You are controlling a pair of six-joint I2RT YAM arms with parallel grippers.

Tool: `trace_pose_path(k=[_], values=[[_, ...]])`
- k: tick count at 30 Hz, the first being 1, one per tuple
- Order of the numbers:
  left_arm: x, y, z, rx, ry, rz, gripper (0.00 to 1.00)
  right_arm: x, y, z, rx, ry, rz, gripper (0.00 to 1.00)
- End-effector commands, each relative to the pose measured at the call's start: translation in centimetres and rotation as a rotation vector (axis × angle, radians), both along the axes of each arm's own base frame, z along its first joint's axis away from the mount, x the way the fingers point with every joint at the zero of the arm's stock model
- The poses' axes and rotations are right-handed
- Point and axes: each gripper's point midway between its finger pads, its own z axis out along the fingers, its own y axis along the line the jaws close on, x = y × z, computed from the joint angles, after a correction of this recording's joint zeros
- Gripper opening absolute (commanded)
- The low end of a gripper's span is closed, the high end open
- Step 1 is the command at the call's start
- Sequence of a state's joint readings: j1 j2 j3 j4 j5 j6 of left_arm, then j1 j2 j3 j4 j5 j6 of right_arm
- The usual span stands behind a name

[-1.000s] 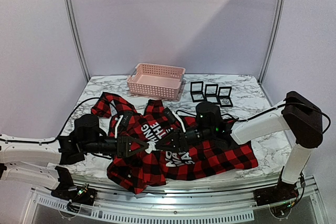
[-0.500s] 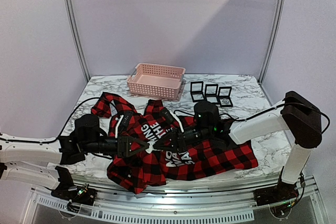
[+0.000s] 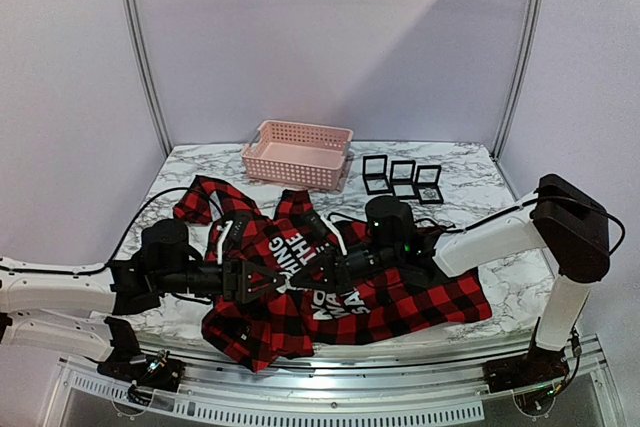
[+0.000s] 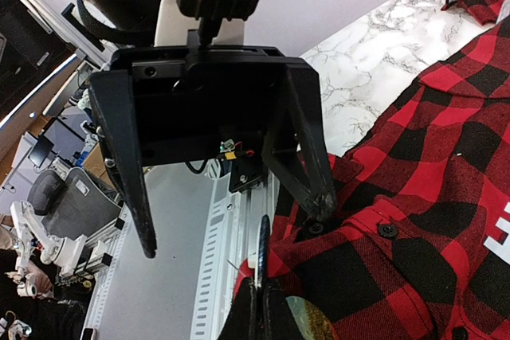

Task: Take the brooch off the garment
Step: Pass from the left arm to the right, then pick up the flattened clothing from the center of the board.

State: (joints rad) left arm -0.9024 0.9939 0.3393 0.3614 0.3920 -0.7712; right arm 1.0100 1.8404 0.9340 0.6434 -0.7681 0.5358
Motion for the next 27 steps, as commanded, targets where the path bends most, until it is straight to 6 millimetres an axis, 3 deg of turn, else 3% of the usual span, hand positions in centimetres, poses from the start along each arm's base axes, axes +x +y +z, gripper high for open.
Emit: trace_pose_path(k=[1,5,6,9,15,20,23,27], values=[[0.0,1.8,-1.7,0.070,-0.026,0.088,0.82,0.5,0.2,0.5,-0.001,-0.040,-0.033,0.00],[-0.6,3.0,-2.6,0.135,-0.046,0.139,0.87,0.9,0.3,0.5,-0.002,-0.043,-0.055,0.00],[-0.5,3.4,-2.8,0.150,-0.053,0.163,0.94,1.0,0.3,0.5,-0.003,-0.044,-0.063,0.00],[-0.9,4.1,-3.7,0.216,-0.060,0.187,0.99,1.3,0.3,0.5,-0.009,-0.046,-0.081,0.00],[-1.8,3.2,-5.0,0.285,-0.058,0.181,0.97,1.4,0.3,0.5,-0.008,-0.044,-0.089,0.00],[-1.9,1.6,-4.9,0.340,-0.089,0.157,0.98,1.6,0.3,0.6,-0.009,-0.046,-0.099,0.00],[-1.9,1.1,-5.1,0.364,-0.096,0.150,0.94,1.6,0.3,0.6,-0.011,-0.050,-0.100,0.00],[-1.7,0.6,-4.9,0.379,-0.112,0.146,0.77,1.6,0.3,0.5,-0.014,-0.051,-0.100,0.00]])
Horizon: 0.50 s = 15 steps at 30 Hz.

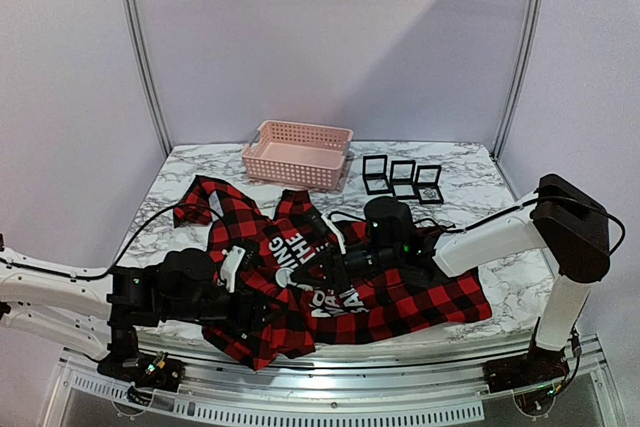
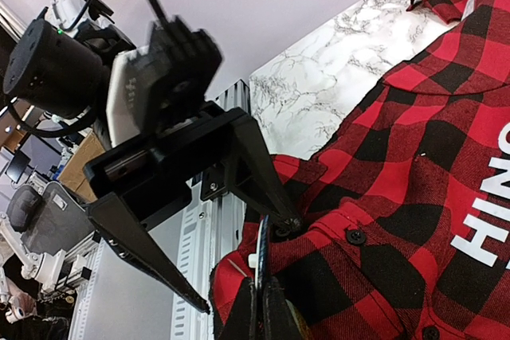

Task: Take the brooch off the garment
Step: Pick up the flattened clothing from the center of the board.

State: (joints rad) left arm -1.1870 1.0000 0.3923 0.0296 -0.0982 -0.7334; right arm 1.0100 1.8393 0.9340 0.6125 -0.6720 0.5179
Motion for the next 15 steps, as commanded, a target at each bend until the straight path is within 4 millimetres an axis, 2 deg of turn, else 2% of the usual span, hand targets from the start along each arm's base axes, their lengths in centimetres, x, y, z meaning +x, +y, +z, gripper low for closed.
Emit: trace_pose_path(k=[1,3,7,9,15], values=[[0.1,-0.6,0.7,0.027,-0.040,-0.011,0.74,0.1,0.2,1.3,0.019,-0.028,-0.011,0.00],[0.0,-0.8,0.8,0.025,-0.038,-0.016,0.68,0.1,0.2,1.4,0.021,-0.032,-0.015,0.00],[-0.4,-1.1,0.4,0.033,-0.023,-0.028,0.67,0.4,0.2,1.4,0.022,-0.038,-0.025,0.00],[-0.7,-0.8,-0.4,0.069,-0.006,-0.032,0.64,0.3,0.2,1.5,0.025,-0.043,-0.024,0.00],[-0.9,-0.6,-0.5,0.073,-0.002,-0.035,0.44,0.4,0.1,1.5,0.024,-0.046,-0.036,0.00]])
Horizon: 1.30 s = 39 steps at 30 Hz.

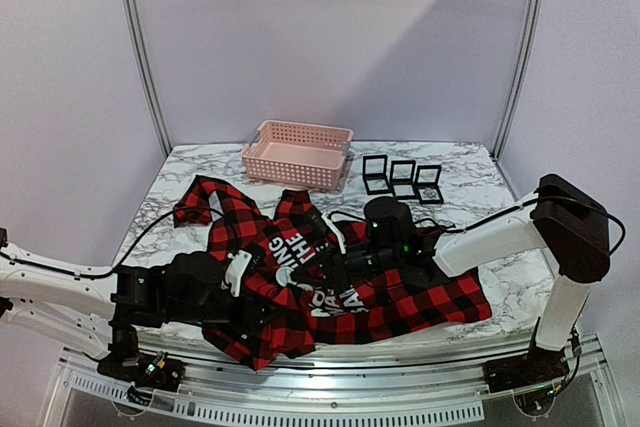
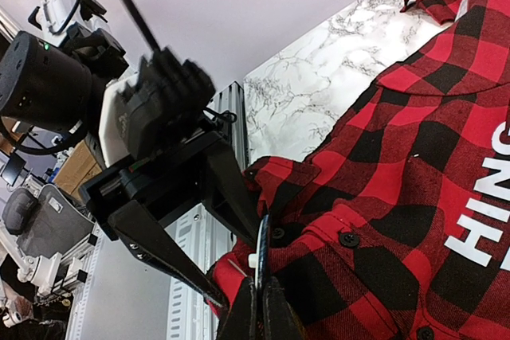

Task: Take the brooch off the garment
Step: Pick up the flattened clothing from the center of the board, then remove the brooch from the flattened clothing.

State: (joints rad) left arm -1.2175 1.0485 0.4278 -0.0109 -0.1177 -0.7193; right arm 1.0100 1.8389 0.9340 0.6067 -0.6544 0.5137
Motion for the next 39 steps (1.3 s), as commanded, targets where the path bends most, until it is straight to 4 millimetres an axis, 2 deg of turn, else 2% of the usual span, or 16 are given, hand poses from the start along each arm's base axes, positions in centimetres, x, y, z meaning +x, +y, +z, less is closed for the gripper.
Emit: trace_pose_path(k=[1,5,11,20,26,39], values=[[-0.4,-0.2,0.1,0.016,0.001,-0.013,0.39,0.2,0.1,1.5,0.026,-0.042,-0.026,0.00],[-0.7,-0.3,0.1,0.013,0.008,-0.026,0.20,0.4,0.0,1.4,0.006,-0.063,-0.050,0.00],[-0.7,-0.5,0.3,0.000,0.008,-0.031,0.00,1.1,-0.3,1.1,-0.053,-0.119,-0.127,0.00],[-0.9,-0.2,0.7,-0.017,0.010,-0.031,0.00,2.6,-1.2,-0.1,-0.204,-0.253,-0.264,0.00],[-0.9,0.1,0.5,-0.014,0.015,-0.024,0.00,2.7,-1.3,0.5,-0.219,-0.295,-0.292,0.00],[-0.8,0.3,0.5,-0.008,0.014,-0.016,0.00,3.6,-2.5,-0.3,-0.284,-0.323,-0.359,0.00]])
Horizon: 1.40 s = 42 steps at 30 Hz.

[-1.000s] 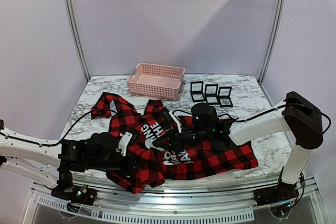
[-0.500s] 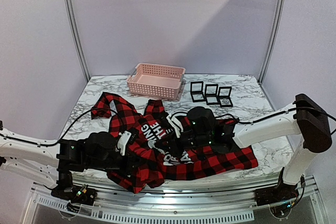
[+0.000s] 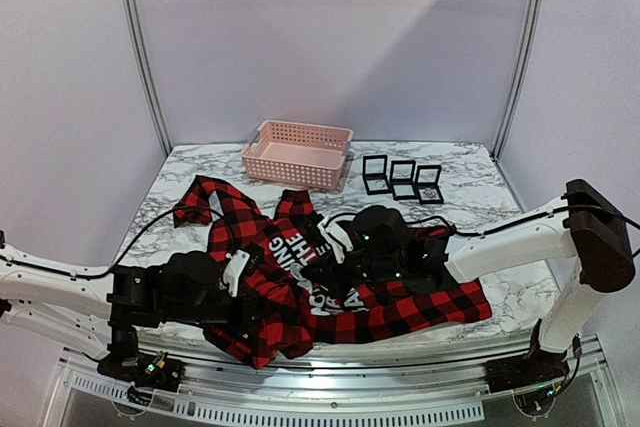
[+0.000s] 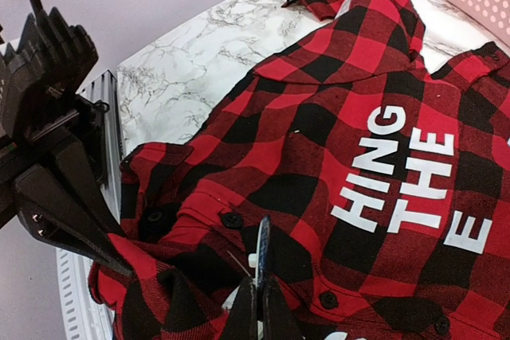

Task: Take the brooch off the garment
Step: Remove the brooch from the flattened clothing, then pass from the right arm to the left

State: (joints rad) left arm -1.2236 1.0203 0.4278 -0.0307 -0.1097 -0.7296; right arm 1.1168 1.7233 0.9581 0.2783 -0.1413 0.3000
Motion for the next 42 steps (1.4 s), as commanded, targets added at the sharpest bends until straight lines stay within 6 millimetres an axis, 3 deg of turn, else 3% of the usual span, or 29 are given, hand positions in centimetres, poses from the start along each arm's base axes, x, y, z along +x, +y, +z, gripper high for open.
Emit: trace_pose_path(k=[1,9,10,12,17,19,23,28,32,37,42], values=[[-0.4,0.2,0.0,0.009,0.007,-0.009,0.00,1.3,-1.1,1.2,-0.013,-0.046,-0.073,0.00],[-0.2,1.1,0.2,0.009,0.010,0.029,0.00,1.7,-2.6,3.0,0.049,-0.037,-0.149,0.00],[-0.2,1.2,0.3,0.003,0.011,0.035,0.05,1.9,-2.8,3.2,0.057,-0.034,-0.159,0.00],[0.0,1.6,0.6,0.010,0.007,0.050,0.32,2.2,-3.3,3.8,0.081,-0.025,-0.176,0.00],[1.1,2.9,3.1,0.007,-0.028,0.104,0.87,3.2,-5.5,5.3,0.162,0.017,-0.208,0.00],[1.9,3.7,4.8,0.011,-0.052,0.124,0.99,3.6,-6.4,5.8,0.188,0.039,-0.209,0.00],[3.7,4.9,8.0,0.028,-0.074,0.111,1.00,4.2,-8.2,7.0,0.219,0.076,-0.189,0.00],[7.3,5.0,9.1,0.061,-0.051,0.019,1.00,4.6,-10.0,8.2,0.257,0.150,-0.084,0.00],[9.6,3.0,11.3,0.079,-0.118,-0.083,0.95,4.6,-10.8,10.0,0.309,0.177,-0.002,0.00],[11.3,-0.8,15.4,0.012,-0.236,-0.220,0.91,3.0,-10.1,12.7,0.366,0.200,0.137,0.00],[9.5,-4.0,17.5,-0.147,-0.282,-0.427,0.93,3.2,-9.5,13.0,0.358,0.240,0.146,0.00]])
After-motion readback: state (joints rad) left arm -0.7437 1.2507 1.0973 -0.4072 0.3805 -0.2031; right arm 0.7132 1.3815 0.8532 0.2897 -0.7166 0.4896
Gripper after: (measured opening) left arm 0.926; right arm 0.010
